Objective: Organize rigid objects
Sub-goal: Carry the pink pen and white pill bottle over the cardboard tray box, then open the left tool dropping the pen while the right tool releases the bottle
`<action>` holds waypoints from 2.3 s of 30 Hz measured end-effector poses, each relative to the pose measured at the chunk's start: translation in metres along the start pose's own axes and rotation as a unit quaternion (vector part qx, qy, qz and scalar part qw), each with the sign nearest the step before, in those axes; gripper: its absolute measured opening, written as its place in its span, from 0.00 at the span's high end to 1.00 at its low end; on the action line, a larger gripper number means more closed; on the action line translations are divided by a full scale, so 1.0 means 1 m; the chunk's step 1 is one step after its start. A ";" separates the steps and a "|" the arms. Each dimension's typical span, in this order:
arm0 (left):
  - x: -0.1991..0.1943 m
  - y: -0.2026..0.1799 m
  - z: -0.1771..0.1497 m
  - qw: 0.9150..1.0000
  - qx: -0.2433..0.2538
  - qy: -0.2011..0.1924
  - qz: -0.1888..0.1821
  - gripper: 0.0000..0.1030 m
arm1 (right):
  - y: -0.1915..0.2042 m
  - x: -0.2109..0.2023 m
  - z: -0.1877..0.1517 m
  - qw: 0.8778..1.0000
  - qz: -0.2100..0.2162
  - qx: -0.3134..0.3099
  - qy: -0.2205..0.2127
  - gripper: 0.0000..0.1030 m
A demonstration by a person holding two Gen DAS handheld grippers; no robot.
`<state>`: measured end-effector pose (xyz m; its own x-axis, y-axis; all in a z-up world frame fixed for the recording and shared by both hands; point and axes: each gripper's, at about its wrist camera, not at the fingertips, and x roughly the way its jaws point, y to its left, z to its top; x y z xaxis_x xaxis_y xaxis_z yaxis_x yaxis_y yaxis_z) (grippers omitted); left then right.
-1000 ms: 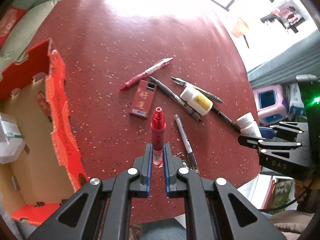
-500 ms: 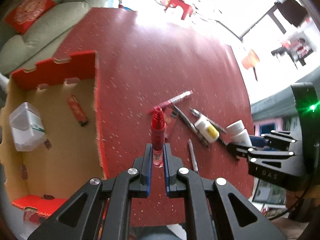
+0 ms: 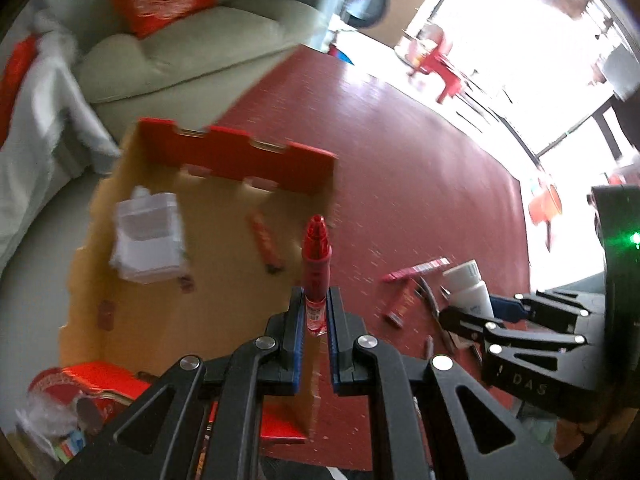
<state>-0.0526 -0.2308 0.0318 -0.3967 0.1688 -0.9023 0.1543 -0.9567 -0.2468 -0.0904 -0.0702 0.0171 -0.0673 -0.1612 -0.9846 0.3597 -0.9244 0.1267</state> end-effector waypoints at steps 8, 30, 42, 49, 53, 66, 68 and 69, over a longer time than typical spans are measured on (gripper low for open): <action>-0.007 0.047 0.008 0.998 -0.048 -0.013 0.037 0.90 | 0.055 0.004 0.032 0.998 0.019 -0.062 -0.006 0.67; 0.026 0.063 0.047 0.997 -0.039 -0.008 0.060 0.90 | 0.089 0.040 0.074 0.996 0.013 -0.083 0.018 0.67; 0.048 0.070 0.079 0.996 -0.027 -0.007 0.083 0.90 | 0.092 0.057 0.092 0.996 0.006 -0.082 0.030 0.67; 0.062 0.072 0.085 0.995 -0.021 0.005 0.094 0.90 | 0.093 0.069 0.098 0.996 -0.001 -0.081 0.039 0.67; 0.071 0.071 0.085 0.995 -0.014 0.017 0.100 0.90 | 0.093 0.078 0.100 0.995 -0.006 -0.082 0.048 0.67; 0.075 0.065 0.085 0.988 0.033 0.007 0.150 0.09 | 0.093 0.083 0.095 0.995 0.005 -0.086 0.053 0.25; 0.075 0.066 0.085 0.988 0.038 0.010 0.152 0.00 | 0.097 0.074 0.094 0.994 -0.023 -0.107 0.028 0.10; 0.074 0.065 0.084 0.987 0.041 0.007 0.154 0.00 | 0.099 0.070 0.093 0.993 -0.026 -0.114 0.020 0.10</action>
<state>-0.1479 -0.3008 -0.0211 -0.3298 -0.1302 -0.9350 0.1921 -0.9790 0.0686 -0.1464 -0.2051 -0.0280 -0.0564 -0.0968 -0.9937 0.5588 -0.8278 0.0489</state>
